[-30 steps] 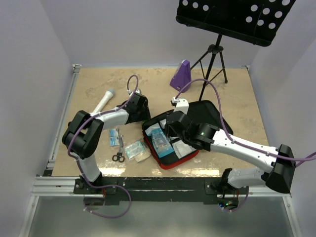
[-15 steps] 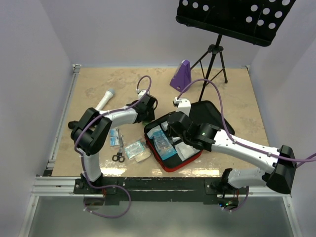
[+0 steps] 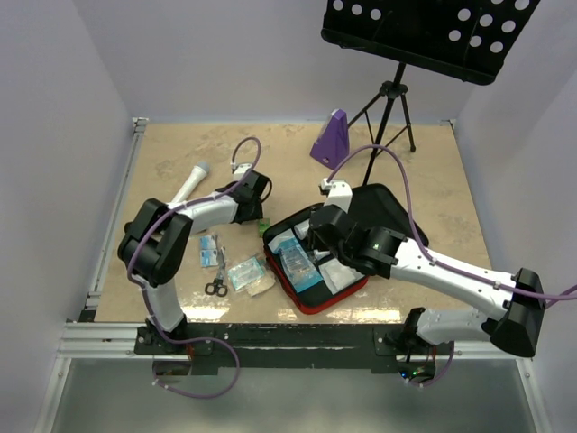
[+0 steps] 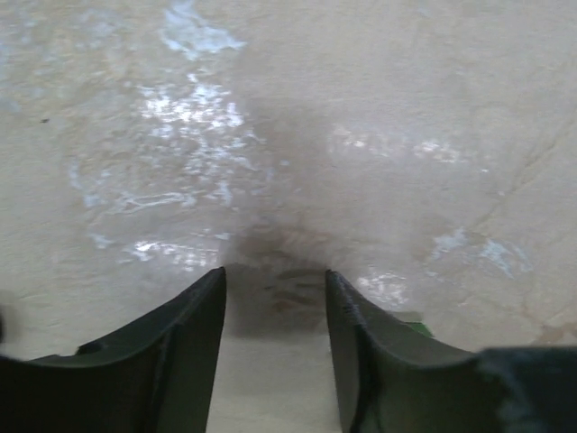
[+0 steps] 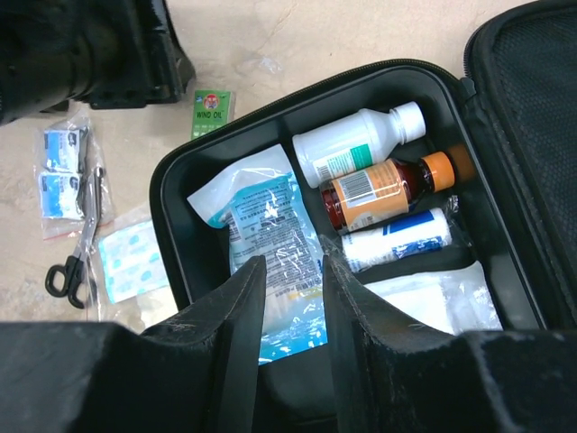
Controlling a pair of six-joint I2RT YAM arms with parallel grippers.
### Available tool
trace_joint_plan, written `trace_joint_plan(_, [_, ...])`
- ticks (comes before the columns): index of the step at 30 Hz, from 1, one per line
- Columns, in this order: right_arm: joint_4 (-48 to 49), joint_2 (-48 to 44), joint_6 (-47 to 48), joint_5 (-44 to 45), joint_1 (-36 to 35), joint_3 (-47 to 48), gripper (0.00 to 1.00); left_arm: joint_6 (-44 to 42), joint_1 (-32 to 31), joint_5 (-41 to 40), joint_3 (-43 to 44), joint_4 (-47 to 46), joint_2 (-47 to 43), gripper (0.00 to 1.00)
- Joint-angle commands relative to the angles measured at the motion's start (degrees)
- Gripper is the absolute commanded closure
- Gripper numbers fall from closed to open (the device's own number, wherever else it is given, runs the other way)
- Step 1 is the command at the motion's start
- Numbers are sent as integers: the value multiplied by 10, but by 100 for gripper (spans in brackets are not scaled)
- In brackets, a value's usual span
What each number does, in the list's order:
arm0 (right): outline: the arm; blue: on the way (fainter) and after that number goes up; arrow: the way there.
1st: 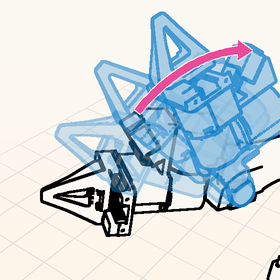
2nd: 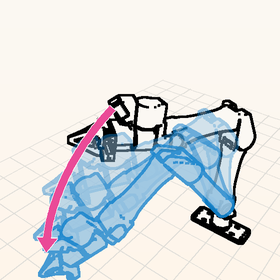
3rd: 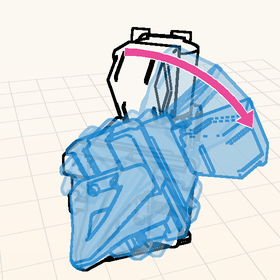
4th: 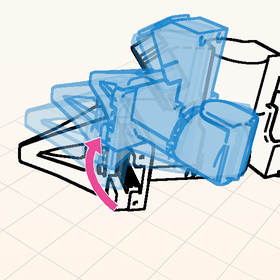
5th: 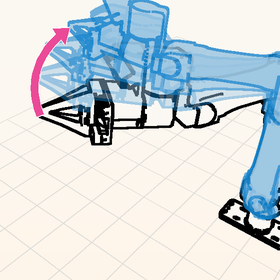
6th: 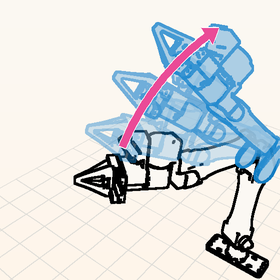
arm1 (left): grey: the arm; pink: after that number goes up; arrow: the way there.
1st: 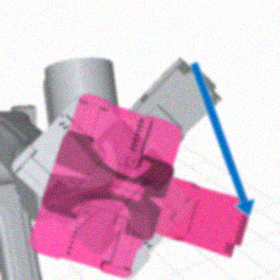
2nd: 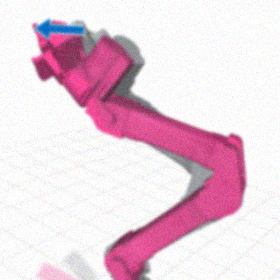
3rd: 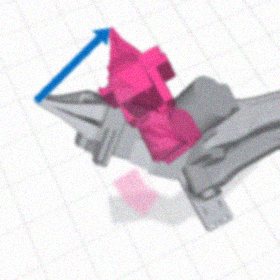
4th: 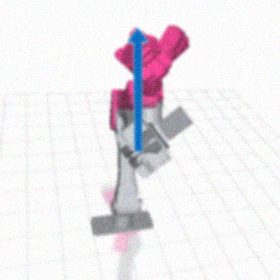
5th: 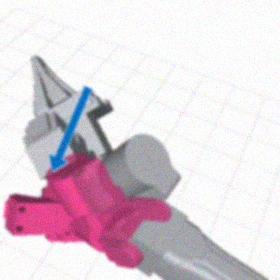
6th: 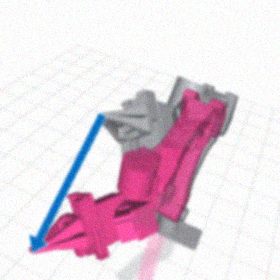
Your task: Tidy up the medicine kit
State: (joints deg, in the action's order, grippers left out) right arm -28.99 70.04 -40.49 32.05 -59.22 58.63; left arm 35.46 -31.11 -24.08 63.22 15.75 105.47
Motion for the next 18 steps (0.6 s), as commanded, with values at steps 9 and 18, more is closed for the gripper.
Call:
trace_joint_plan(9, [34,-22,-11,3,0,-23,64,40,-29,53,-39,-11,-106,36])
trace_joint_plan(18, [25,-41,-19,1,0,-31,64,44,-50,71,-24,-4,-32,32])
